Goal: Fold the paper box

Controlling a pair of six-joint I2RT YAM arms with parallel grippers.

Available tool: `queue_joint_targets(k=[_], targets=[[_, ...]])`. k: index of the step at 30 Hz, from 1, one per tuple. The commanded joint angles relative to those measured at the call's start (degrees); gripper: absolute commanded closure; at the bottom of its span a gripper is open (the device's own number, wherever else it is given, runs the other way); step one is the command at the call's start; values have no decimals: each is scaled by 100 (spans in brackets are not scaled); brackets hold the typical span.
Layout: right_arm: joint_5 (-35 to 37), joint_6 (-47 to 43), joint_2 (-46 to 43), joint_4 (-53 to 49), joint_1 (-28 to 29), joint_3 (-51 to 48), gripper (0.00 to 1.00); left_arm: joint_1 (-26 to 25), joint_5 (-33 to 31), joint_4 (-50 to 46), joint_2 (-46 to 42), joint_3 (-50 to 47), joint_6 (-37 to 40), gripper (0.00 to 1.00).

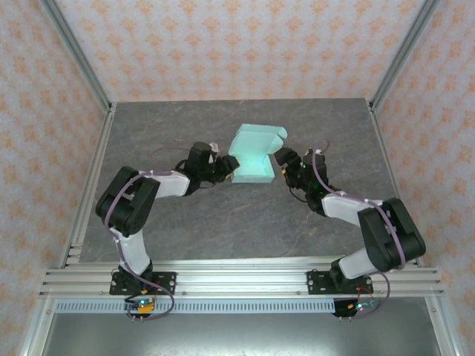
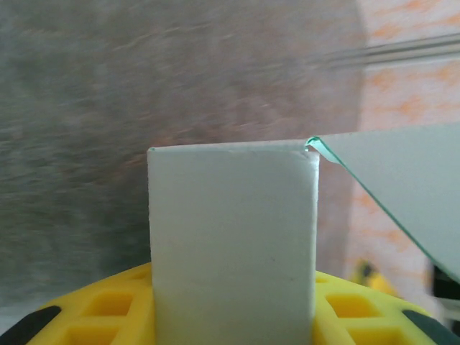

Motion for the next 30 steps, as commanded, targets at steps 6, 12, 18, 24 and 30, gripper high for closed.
queue_joint_targets(k=[6,12,18,24,30], targets=[[235,-3815,-879,-1655,-56,244,22,170,323,-490,366,270,1352,37],[-661,-5173,-384,-2520,-395,1432,17,253,88,-1808,-580,288,2468,13],[-1179,-6927,720,-4691,-454,3298,18,348,-351,-2710,-1524,173,3088,11],[-1171,-7301,1613,-5700,-506,4411,23,395,-888,-3758,-1773,1004,3785,11],[-1593,-7103,2266,-5997,-511,5108,38,386,-905,-4167,-1020,1888,4086,21]])
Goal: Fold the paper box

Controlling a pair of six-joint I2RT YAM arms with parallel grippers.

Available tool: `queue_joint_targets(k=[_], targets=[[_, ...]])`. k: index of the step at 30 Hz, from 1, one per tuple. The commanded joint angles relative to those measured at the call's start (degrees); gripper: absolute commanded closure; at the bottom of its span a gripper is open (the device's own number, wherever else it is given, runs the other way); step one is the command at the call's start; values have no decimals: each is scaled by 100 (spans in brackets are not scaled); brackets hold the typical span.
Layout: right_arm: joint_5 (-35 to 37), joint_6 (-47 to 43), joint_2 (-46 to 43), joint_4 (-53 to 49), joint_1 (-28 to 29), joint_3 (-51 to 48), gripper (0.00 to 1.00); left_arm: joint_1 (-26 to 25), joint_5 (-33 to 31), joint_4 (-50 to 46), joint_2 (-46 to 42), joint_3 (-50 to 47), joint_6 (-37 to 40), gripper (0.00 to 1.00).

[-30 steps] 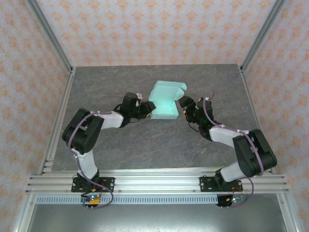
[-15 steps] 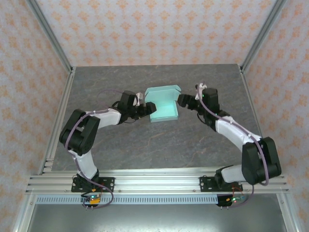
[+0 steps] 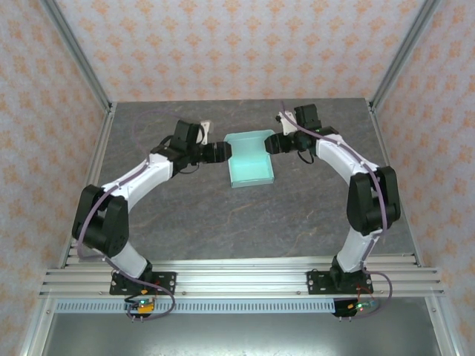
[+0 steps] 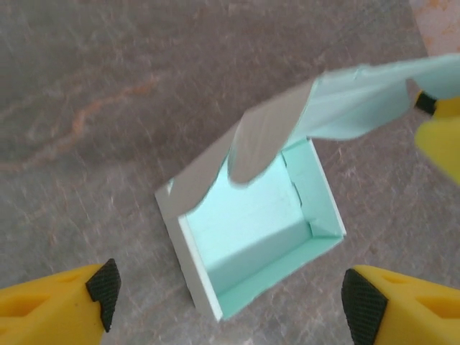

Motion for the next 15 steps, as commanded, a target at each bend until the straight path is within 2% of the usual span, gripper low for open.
queue_joint_targets(k=[1,3,7,11,15], targets=[[-399,17,215,-447,-27,369,40,21,-192,-493,368,337,358,22],[-512,147,257,-451,-25,419,46,12,-195,-443,483,466,304,29],[-482,337,199,-323,-17,327,58,-61,-221,-564,811,852,386,48],[-472,476,137,-286,67,209,61,-141,-176,-671,1060,1120,423,62],[-161,773,32,-117,316,29,68,-246,-214,-617,1058,1127,323,68]])
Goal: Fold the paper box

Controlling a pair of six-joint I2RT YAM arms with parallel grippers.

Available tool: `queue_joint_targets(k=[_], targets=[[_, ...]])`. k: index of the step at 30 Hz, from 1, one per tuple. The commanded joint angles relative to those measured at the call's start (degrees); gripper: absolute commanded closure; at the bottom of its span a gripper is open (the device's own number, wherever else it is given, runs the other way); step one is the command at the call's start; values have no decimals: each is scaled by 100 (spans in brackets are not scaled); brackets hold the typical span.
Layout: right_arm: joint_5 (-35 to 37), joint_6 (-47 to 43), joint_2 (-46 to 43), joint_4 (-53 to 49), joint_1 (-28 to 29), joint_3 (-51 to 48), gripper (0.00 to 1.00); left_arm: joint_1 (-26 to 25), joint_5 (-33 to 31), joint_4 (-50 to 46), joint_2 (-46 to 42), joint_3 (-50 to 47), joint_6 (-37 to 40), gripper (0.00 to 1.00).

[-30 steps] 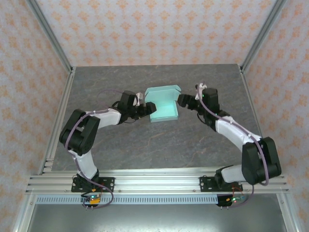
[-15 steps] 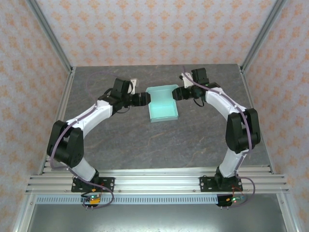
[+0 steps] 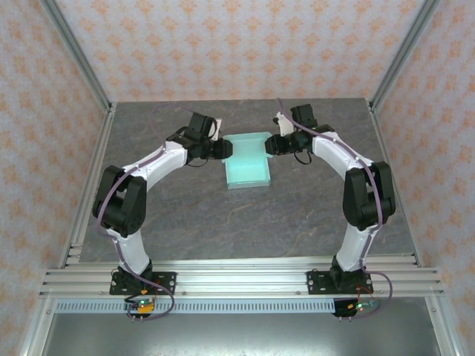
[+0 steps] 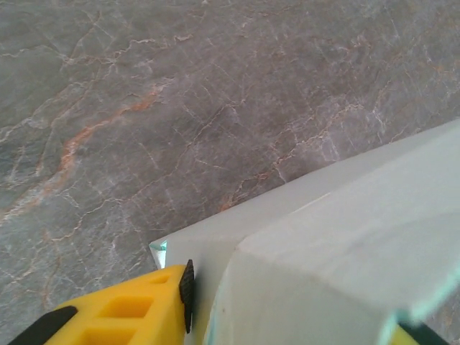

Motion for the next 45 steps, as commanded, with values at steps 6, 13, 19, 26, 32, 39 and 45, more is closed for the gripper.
queue_joint_targets(k=[6,13,19,26,32,39,45], targets=[[1020,1092,-785,890,618,-918,74,-330,-182,171,-249,-198,-485,70],[1476,1420,-1555,2007,873,-2378,75,-719,-544,1397,-574,-1394,-1734,70],[1287,1650,-1734,2599,889,-3203,73,-851,-667,1950,-673,-2133,-1930,68],[1275,1849,-2131,3057,885,-3797,57,-868,-639,2188,-938,-2502,-2002,58],[1385,2467,-3068,2674,880,-4205,37,-867,-332,2045,-1743,-2855,-2271,35],[1708,3608,-4349,1838,641,-4398,25,-792,-552,1331,-3122,-3271,-2518,18],[1637,5212,-3676,955,41,-3205,14,-74,-497,1099,-2994,-2452,-2639,0]])
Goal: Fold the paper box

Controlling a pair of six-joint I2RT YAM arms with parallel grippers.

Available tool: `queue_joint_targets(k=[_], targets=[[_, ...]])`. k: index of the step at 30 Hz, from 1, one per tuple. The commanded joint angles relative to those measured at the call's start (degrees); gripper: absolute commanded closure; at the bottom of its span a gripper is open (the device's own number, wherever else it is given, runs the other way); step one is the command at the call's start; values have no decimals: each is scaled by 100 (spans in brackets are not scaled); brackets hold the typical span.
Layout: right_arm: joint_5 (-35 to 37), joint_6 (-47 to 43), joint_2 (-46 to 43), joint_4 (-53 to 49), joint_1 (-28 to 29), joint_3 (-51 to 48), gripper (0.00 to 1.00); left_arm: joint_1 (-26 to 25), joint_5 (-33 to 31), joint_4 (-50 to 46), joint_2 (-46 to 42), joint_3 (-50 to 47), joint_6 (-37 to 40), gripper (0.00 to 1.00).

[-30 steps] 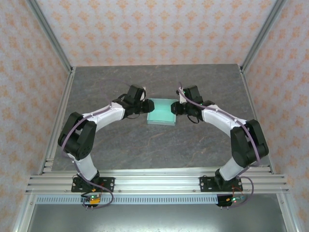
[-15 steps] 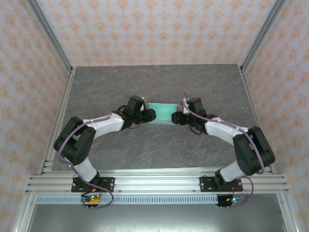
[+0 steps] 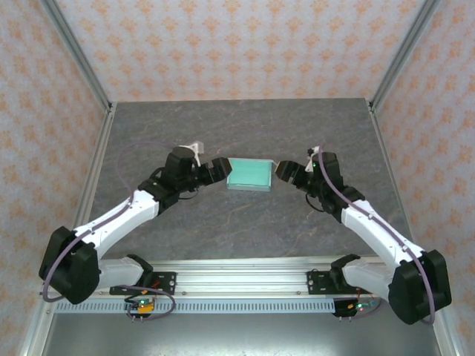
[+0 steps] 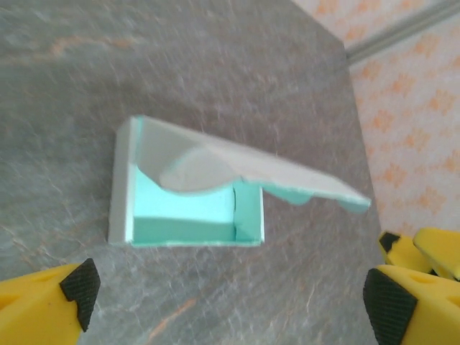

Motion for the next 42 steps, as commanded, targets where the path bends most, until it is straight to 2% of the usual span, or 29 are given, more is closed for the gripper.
queue_joint_targets(k=[1,4,7,12,14,16,23,28,32,35,38,42], targets=[[-170,1262,904,-783,-342,1032,14,400,29,-309,536,796,-51,0],[-635,1258,1885,-1197,-490,2008,15,460,152,-584,1333,1672,312,1],[-900,897,2621,-1316,-449,2636,17,458,324,-563,2048,2133,721,15],[-453,-419,3435,-1881,-175,3139,21,380,415,-403,2678,1990,1607,30],[-7,-918,3688,-2185,39,3139,21,233,401,-479,2807,1846,1958,31],[228,-1086,3784,-2266,153,2964,24,21,76,-809,2922,1783,2297,32],[788,-1263,3870,-2349,213,2278,25,-61,1,-529,3141,901,2069,32],[823,-1257,3716,-2498,193,2416,24,-55,65,-759,3238,1058,2070,32],[320,-947,3237,-2198,-11,2268,21,-51,173,-759,3210,1160,2045,34],[-584,-510,2847,-1489,-381,1768,21,40,524,-523,3341,1106,1872,46],[-1731,-260,2852,-480,-732,1254,19,250,1234,108,3583,835,1668,59],[-2831,26,3238,173,-894,1120,17,461,1814,753,3963,539,1457,66]])
